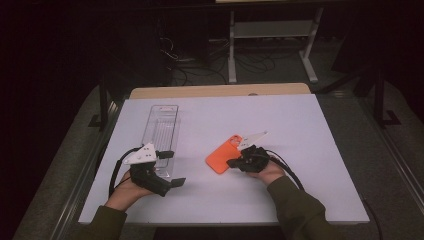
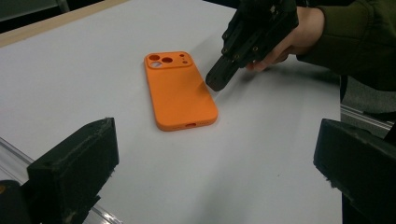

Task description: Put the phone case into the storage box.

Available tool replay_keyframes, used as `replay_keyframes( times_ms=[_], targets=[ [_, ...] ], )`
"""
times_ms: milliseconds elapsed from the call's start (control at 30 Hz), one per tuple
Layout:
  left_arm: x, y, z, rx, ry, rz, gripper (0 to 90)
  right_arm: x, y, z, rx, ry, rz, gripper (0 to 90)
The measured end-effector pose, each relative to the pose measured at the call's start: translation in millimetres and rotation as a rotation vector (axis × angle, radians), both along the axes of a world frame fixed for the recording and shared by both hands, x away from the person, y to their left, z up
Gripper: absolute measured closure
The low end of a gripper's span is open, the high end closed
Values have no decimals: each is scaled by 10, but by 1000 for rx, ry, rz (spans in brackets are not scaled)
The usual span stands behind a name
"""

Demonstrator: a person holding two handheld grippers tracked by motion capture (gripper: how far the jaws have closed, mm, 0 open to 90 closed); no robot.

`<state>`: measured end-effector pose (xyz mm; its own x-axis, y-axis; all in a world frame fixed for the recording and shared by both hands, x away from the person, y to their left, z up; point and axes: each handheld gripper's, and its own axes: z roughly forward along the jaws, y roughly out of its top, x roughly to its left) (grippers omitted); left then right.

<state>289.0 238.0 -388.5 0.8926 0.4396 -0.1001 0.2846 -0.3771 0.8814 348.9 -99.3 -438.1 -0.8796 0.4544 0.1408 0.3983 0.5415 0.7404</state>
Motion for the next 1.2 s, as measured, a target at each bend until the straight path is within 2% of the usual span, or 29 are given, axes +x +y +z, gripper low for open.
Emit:
replay_keyframes(
  times_ms=[167, 267, 533, 567, 633, 667, 767, 833, 900, 1000, 1200],
  targets=[
    [0, 1, 1, 2, 0, 0, 0, -26, -82, 57, 3, -14, -19, 852],
    [-1, 0, 0, 3, 1, 1, 0, -75, -171, 117, 13, -14, -52, 798],
    [2, -3, -1, 6, -2, -3, 0, -156, -330, 183, 12, -30, -94, 699],
    [3, -3, -1, 7, -4, -4, 0, -184, -383, 200, 22, -27, -115, 655],
    [-1, -4, -3, 6, 0, -1, 0, -200, -410, 207, 29, -24, -126, 637],
    [0, -3, -3, 7, -1, -2, 0, -226, -465, 218, 34, -32, -146, 587],
    [1, -6, -3, 13, -6, -6, 0, -270, -546, 235, 45, -43, -182, 510],
    [0, -7, -3, 14, -7, -7, 0, -280, -575, 238, 49, -46, -189, 490],
    [-2, -11, -3, 12, -7, -7, 0, -329, -649, 255, 49, -48, -222, 416],
    [-4, -17, -5, 12, -6, -8, 0, -368, -705, 260, 54, -53, -248, 380],
    [-5, -24, -6, 1, -2, -5, 0, -483, -856, 233, 67, -95, -306, 235]
  ],
)
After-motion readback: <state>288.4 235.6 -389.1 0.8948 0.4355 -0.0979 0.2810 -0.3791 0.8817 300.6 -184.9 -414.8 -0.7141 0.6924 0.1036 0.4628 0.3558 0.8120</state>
